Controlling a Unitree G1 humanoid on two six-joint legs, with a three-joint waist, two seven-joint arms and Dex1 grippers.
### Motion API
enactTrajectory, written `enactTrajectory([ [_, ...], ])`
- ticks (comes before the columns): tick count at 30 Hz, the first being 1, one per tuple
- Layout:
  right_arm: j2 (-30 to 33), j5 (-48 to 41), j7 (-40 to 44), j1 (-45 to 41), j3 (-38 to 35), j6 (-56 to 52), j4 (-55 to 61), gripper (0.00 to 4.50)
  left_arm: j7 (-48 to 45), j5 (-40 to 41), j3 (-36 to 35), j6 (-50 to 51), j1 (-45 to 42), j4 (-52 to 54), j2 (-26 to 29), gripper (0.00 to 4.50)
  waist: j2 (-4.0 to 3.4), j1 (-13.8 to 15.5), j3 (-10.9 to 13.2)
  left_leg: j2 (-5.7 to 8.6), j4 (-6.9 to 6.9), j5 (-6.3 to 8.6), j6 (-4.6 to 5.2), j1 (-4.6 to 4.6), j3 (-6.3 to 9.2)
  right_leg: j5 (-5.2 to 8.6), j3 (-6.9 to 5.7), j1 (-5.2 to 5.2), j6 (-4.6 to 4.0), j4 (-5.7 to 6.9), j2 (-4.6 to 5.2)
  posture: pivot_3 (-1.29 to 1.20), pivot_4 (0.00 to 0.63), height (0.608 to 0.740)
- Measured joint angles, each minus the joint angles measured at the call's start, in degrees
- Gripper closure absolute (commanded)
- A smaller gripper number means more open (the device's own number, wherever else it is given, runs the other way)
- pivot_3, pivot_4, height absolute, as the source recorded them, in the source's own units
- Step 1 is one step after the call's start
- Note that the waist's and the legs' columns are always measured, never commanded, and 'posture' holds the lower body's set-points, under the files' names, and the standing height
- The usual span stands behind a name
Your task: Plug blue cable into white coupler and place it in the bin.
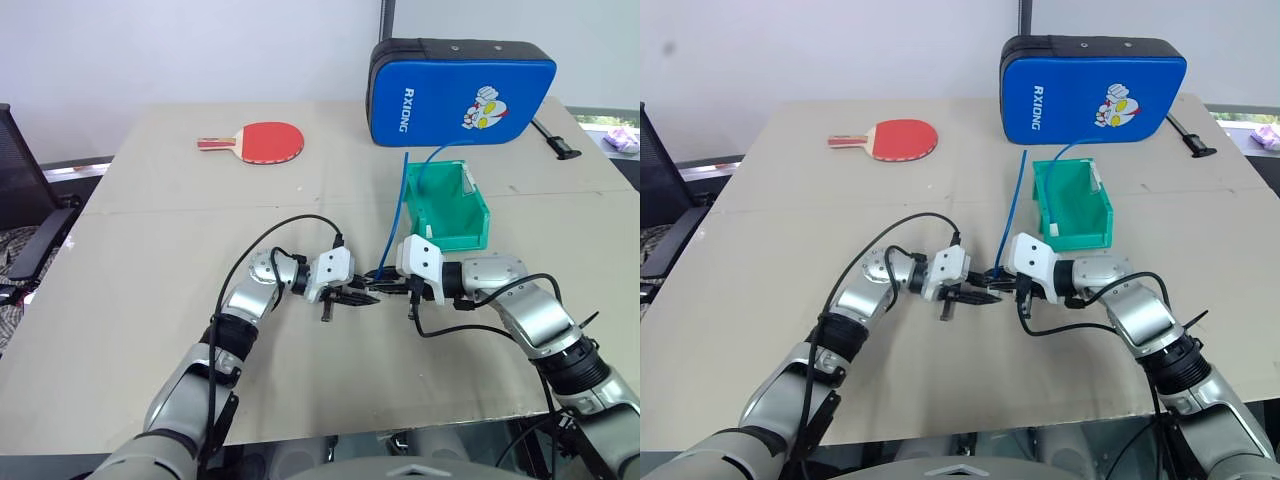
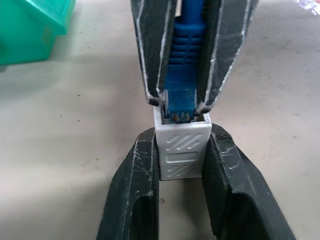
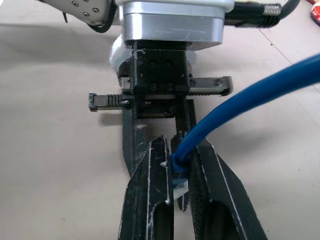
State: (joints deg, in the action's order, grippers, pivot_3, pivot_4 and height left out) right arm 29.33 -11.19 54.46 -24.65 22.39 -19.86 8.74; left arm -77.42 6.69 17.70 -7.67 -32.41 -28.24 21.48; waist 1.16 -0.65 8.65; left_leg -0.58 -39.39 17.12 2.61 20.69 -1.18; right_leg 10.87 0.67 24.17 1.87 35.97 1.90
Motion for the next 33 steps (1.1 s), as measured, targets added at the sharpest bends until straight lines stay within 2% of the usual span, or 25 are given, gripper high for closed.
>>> enactTrajectory([
  [4, -1.56, -1.64, -1.48, 1.75, -2.71, -1.56, 0.51, 4.50, 1.72, 1.50, -1.19, 4.17, 4.31, 5.97, 1.08, 0.10, 0.00, -0.07, 0.00, -0.06, 0.00, 0.00, 0.00, 0.01, 0.01, -0.11, 0.03, 0.01, 0.16, 0.01, 0.02, 0.00, 0.150, 0.740],
  [9, -1.44, -6.94, -4.80, 7.48, -8.27, -8.34, 7.07, 4.50, 5.43, 4.92, -5.47, 11.62, 14.09, 18.85, 5.60, 0.10, -0.05, 0.03, 0.04, -0.11, 0.08, 0.01, -0.01, 0.12, 0.04, -0.10, 0.00, 0.11, 0.16, -0.01, 0.14, 0.00, 0.150, 0.740],
  [16, 0.90, -24.38, -12.15, 10.19, -25.01, -24.08, 24.78, 4.50, 17.04, 12.10, -12.26, 20.35, 22.74, 35.57, 3.66, 0.10, -0.06, 0.43, 0.12, -0.05, 0.06, 0.01, -0.02, 0.54, 0.06, -0.12, 0.00, 0.41, 0.19, -0.07, 0.62, 0.00, 0.150, 0.740],
  [20, 4.06, -32.17, -16.52, 9.37, -33.44, -30.85, 26.18, 4.50, 20.75, 15.67, -14.27, 23.98, 26.38, 43.54, 3.74, 0.10, -0.07, 0.34, 0.14, -0.04, 0.10, 0.01, -0.02, 0.52, 0.03, -0.07, -0.01, 0.41, 0.12, -0.09, 0.56, 0.00, 0.150, 0.740],
  [23, 9.18, -33.20, -18.56, 5.43, -36.16, -34.73, 23.24, 4.50, 23.36, 17.26, -14.87, 25.62, 27.73, 47.05, 3.33, 0.10, -0.09, 0.18, 0.18, -0.01, 0.10, 0.01, -0.01, 0.49, -0.07, 0.02, -0.02, 0.42, -0.02, -0.09, 0.30, 0.00, 0.150, 0.740],
  [26, 15.28, -32.65, -18.40, -3.53, -34.75, -40.26, 13.41, 4.50, 25.58, 18.66, -15.41, 26.81, 28.42, 49.39, 3.10, 0.10, -0.08, -0.13, 0.23, 0.00, 0.08, 0.00, -0.01, 0.39, -0.17, 0.02, 0.11, 0.40, -0.03, -0.09, 0.21, 0.00, 0.150, 0.740],
  [29, 17.00, -27.50, -16.27, -13.13, -28.12, -40.09, 0.54, 4.50, 26.77, 19.23, -15.52, 26.74, 28.86, 49.78, 2.86, 0.10, -0.08, -0.36, 0.24, -0.02, 0.13, 0.00, -0.01, 0.33, -0.22, 0.02, 0.20, 0.40, -0.03, -0.08, 0.08, 0.00, 0.150, 0.740],
  [31, 15.62, -23.46, -14.15, -18.52, -23.36, -37.67, -9.99, 4.50, 27.51, 19.26, -15.24, 26.10, 29.08, 49.74, 2.36, 0.10, -0.07, -0.41, 0.24, -0.02, 0.18, 0.00, -0.01, 0.33, -0.23, 0.01, 0.23, 0.43, -0.06, -0.08, 0.00, 0.00, 0.150, 0.740],
  [32, 15.15, -22.34, -13.24, -19.65, -22.10, -36.64, -12.78, 3.90, 27.65, 19.25, -15.30, 25.84, 29.24, 49.73, 2.25, 0.02, -0.07, -0.38, 0.24, -0.03, 0.19, 0.00, -0.01, 0.33, -0.21, 0.01, 0.22, 0.43, -0.07, -0.08, 0.00, 0.00, 0.150, 0.740],
  [33, 14.03, -19.26, -11.24, -21.47, -19.19, -33.81, -19.95, 3.56, 27.92, 19.20, -15.25, 25.49, 29.43, 49.69, 2.01, 0.02, -0.07, -0.07, 0.25, -0.03, 0.24, 0.00, -0.01, 0.50, -0.12, -0.04, 0.16, 0.55, 0.04, -0.08, 0.00, 0.00, 0.150, 0.740],
])
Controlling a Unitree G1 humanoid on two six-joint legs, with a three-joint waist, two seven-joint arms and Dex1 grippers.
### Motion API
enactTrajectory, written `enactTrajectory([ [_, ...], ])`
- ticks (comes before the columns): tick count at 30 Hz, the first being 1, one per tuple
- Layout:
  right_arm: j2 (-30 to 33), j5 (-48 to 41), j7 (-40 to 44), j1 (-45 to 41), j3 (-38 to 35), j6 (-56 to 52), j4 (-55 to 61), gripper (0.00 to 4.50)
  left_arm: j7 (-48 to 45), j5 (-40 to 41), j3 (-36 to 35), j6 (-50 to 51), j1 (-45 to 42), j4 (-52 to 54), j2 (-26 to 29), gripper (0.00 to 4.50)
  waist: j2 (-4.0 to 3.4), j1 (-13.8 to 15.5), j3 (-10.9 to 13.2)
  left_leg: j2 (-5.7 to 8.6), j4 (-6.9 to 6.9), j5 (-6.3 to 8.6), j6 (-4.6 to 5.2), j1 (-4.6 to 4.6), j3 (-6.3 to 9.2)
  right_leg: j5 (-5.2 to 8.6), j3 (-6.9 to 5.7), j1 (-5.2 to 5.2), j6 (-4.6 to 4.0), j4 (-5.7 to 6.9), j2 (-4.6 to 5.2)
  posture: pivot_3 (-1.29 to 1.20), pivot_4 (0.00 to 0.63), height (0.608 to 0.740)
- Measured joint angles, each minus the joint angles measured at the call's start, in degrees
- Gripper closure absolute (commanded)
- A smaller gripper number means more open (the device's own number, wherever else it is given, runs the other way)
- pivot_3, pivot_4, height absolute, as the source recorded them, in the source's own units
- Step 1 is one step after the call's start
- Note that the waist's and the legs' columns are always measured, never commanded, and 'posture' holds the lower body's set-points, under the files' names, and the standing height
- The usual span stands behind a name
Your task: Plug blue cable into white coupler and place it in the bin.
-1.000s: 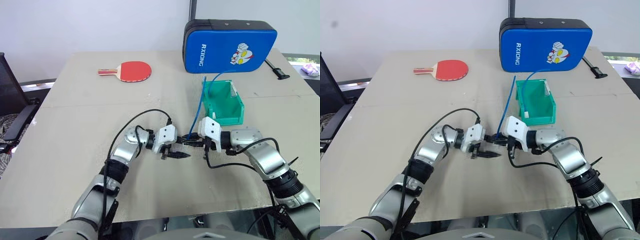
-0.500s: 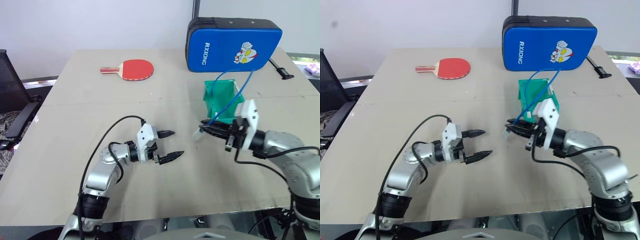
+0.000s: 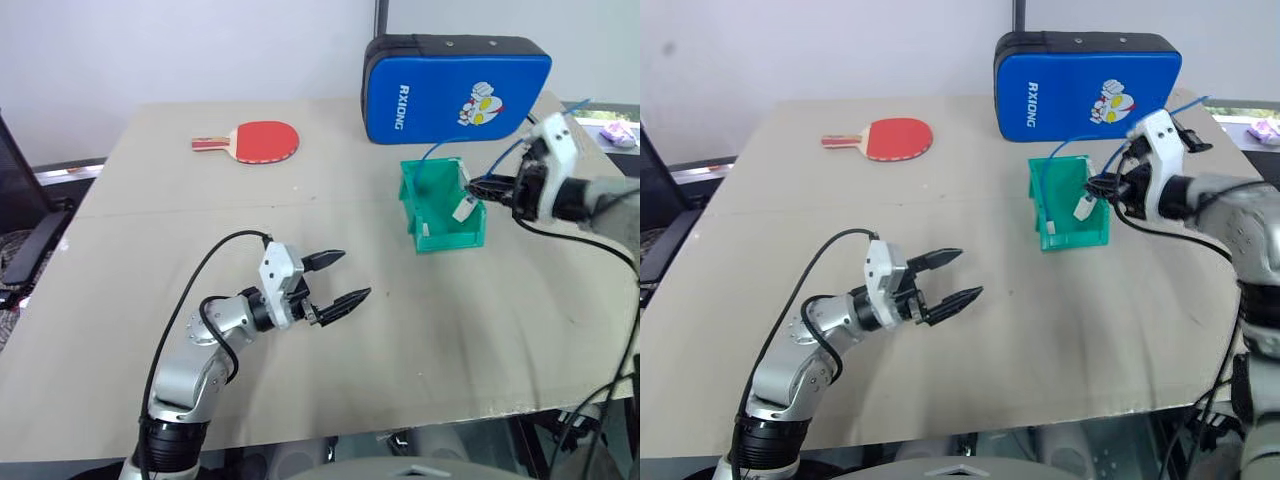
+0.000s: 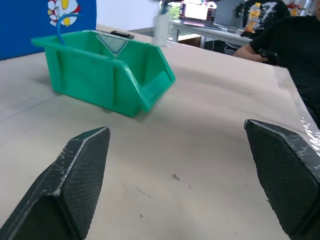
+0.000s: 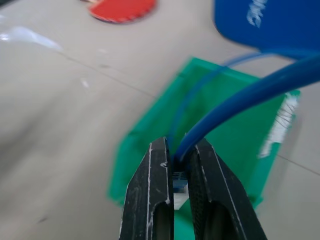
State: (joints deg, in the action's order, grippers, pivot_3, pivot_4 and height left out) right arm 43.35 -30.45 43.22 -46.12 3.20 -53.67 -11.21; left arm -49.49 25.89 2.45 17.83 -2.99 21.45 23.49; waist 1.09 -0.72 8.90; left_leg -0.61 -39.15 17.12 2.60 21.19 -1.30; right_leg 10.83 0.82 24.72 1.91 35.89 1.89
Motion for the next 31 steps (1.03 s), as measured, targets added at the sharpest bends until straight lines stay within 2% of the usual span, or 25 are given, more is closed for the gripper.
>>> enactTrajectory([
  [1, -0.96, 1.55, 1.30, -1.99, 1.65, 1.80, -4.52, 3.19, 0.48, -0.10, 0.04, -0.15, 0.02, -0.12, -0.09, 0.02, -0.01, 0.01, 0.00, 0.00, 0.00, 0.00, 0.00, 0.05, -0.07, -0.07, 0.04, 0.07, 0.11, 0.00, -0.01, 0.00, 0.150, 0.740],
  [3, -1.79, 5.99, 4.78, -6.41, 4.20, 6.81, -15.61, 2.40, 1.30, -0.31, 0.36, -1.11, 0.08, -0.09, -0.70, 0.02, -0.08, 0.20, 0.03, 0.03, -0.07, -0.01, -0.01, 0.77, -0.03, -0.10, 0.00, 0.64, 0.12, -0.03, 0.13, 0.00, 0.150, 0.740],
  [7, -0.58, 7.86, 7.61, -8.54, 3.17, 9.10, -18.77, 0.63, 2.49, -0.49, 0.54, -1.32, 1.26, -0.09, -0.98, 0.02, -0.08, 0.44, 0.03, 0.05, -0.08, 0.04, 0.05, 1.05, 0.00, -0.11, -0.06, 0.86, 0.14, -0.07, 0.29, 0.00, 0.150, 0.740],
  [8, 0.65, 7.71, 8.01, -7.72, 1.73, 9.09, -17.03, 0.05, 2.56, -0.49, 0.75, -1.21, 1.51, -0.04, -0.97, 0.02, -0.09, 0.68, 0.03, 0.05, -0.07, 0.05, 0.07, 1.15, 0.03, -0.10, -0.08, 0.94, 0.14, -0.10, 0.34, 0.00, 0.150, 0.740],
  [11, 3.78, 5.09, 9.67, -1.37, -4.20, 9.09, -7.39, 0.02, 3.08, -0.41, 1.04, -0.96, 2.51, 0.47, -0.87, 0.02, -0.10, 1.47, 0.03, 0.05, -0.07, 0.06, 0.08, 1.27, 0.24, -0.10, -0.15, 0.97, 0.14, -0.17, 0.36, 0.00, 0.150, 0.740],
  [12, 4.18, 2.39, 10.22, 3.26, -8.43, 8.89, -0.77, 0.02, 3.35, -0.39, 1.01, -0.76, 2.79, 0.49, -0.75, 0.02, -0.10, 1.71, 0.03, 0.04, -0.06, 0.07, 0.09, 1.31, 0.30, -0.10, -0.19, 0.97, 0.15, -0.20, 0.36, 0.00, 0.150, 0.740],
  [18, 2.93, -6.53, 7.54, 22.35, -22.66, 8.63, 25.50, 0.02, 3.72, 0.56, -0.15, 1.09, 3.18, 0.54, 1.26, 0.02, -0.10, 1.43, 0.02, 0.04, -0.14, 0.07, 0.10, 1.06, 0.15, -0.09, -0.17, 0.85, 0.16, -0.03, 0.26, 0.00, 0.150, 0.740],
  [21, 2.31, -4.97, 7.37, 39.01, -26.42, 12.04, 36.80, 0.02, 2.53, 1.52, -2.15, 1.78, 5.22, 1.18, 4.70, 0.02, 0.02, 1.54, -0.05, -0.04, -0.12, 0.07, 0.10, 0.65, 0.27, -0.03, -0.19, 0.41, 0.17, -0.06, 0.13, 0.00, 0.150, 0.740],
  [22, 0.85, -3.22, 7.15, 47.04, -27.51, 14.30, 40.21, 0.02, 1.76, 1.93, -3.34, 2.19, 6.32, 1.21, 6.73, 0.02, 0.04, 1.63, -0.06, -0.08, -0.10, 0.07, 0.10, 0.64, 0.24, 0.00, -0.21, 0.41, 0.19, -0.05, 0.10, 0.00, 0.150, 0.740],
  [24, -1.11, -0.41, 6.87, 56.82, -28.25, 17.05, 41.84, 0.02, 0.73, 2.66, -5.64, 2.83, 7.38, 1.12, 9.15, 0.02, -0.22, 1.52, 0.04, -0.03, -0.15, 0.06, 0.09, 0.62, 0.04, 0.18, -0.09, 0.46, 0.14, 0.00, 0.13, 0.00, 0.150, 0.740],
  [27, -2.68, 1.25, 7.28, 66.46, -31.45, 20.74, 43.98, 0.02, -0.57, 4.45, -7.41, 3.92, 7.39, 1.25, 11.44, 0.02, -0.28, 1.27, 0.03, -0.01, -0.25, 0.06, 0.09, 0.42, -0.14, 0.23, 0.11, 0.35, 0.24, 0.00, 0.12, 0.00, 0.150, 0.740],
  [31, -5.61, 3.63, 7.29, 73.60, -33.25, 26.01, 43.79, 0.02, -2.46, 6.34, -9.17, 6.34, 9.33, 1.62, 14.80, 0.02, -0.16, 0.60, 0.02, -0.06, -0.24, 0.06, 0.08, -0.01, -0.18, 0.25, 0.14, 0.02, 0.25, 0.00, 0.12, 0.00, 0.150, 0.740],
])
